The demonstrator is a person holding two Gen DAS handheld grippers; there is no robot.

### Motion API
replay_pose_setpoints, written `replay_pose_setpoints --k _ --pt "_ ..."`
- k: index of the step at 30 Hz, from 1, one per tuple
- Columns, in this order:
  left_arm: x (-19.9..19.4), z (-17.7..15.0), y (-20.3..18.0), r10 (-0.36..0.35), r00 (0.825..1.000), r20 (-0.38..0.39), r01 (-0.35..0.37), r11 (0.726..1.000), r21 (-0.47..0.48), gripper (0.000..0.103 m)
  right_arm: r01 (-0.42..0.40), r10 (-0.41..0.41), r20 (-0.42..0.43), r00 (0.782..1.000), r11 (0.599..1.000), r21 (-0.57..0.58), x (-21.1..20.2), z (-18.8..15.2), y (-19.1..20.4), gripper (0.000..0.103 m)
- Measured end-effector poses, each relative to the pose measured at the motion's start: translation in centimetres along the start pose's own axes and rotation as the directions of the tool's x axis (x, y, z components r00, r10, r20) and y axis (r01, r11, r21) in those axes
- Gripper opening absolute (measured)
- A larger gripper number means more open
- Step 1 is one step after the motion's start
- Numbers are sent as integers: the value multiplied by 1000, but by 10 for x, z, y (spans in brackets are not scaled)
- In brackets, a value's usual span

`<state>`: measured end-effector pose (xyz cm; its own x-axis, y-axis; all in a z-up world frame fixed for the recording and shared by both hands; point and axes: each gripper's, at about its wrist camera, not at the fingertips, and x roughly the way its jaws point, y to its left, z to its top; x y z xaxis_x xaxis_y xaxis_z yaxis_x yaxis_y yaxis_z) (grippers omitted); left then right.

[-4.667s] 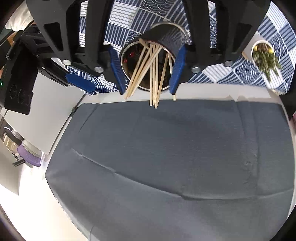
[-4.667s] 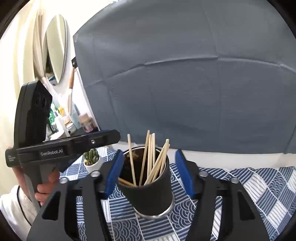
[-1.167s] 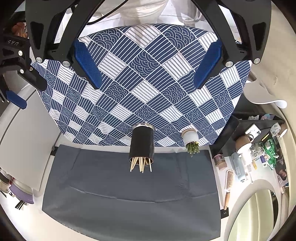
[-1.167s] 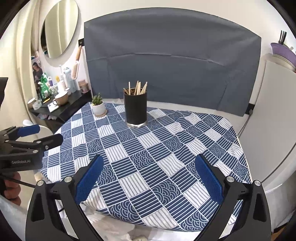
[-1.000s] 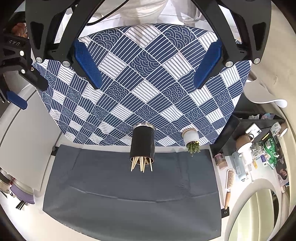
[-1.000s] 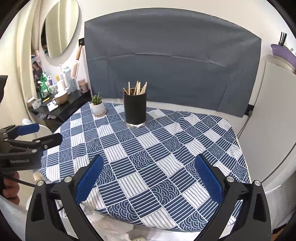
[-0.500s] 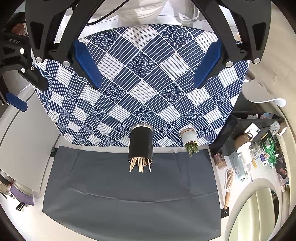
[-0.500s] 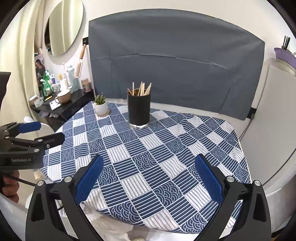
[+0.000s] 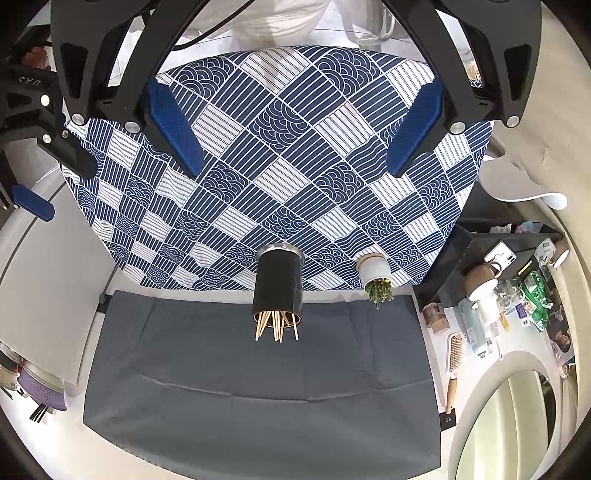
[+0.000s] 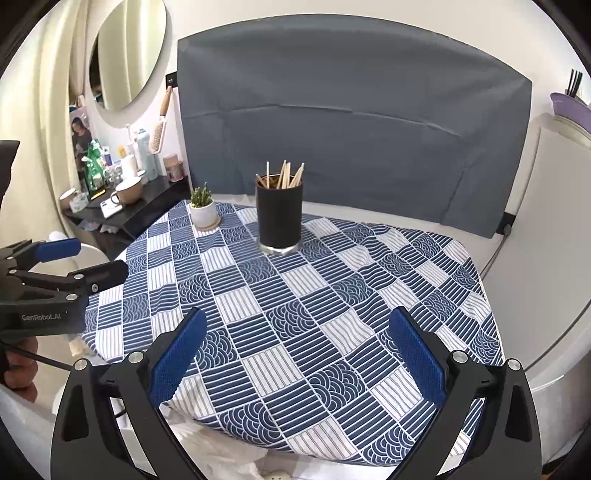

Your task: Organize utensils

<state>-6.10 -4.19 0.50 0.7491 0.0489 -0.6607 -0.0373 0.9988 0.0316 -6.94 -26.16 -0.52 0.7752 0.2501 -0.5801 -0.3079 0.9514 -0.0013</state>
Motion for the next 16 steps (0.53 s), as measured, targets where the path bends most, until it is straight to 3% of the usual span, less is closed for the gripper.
replay_pose_setpoints --k 16 --pt "5 4 -3 -14 1000 -20 14 1000 4 97 -7 7 -15 1000 1000 15 5 0 -5 95"
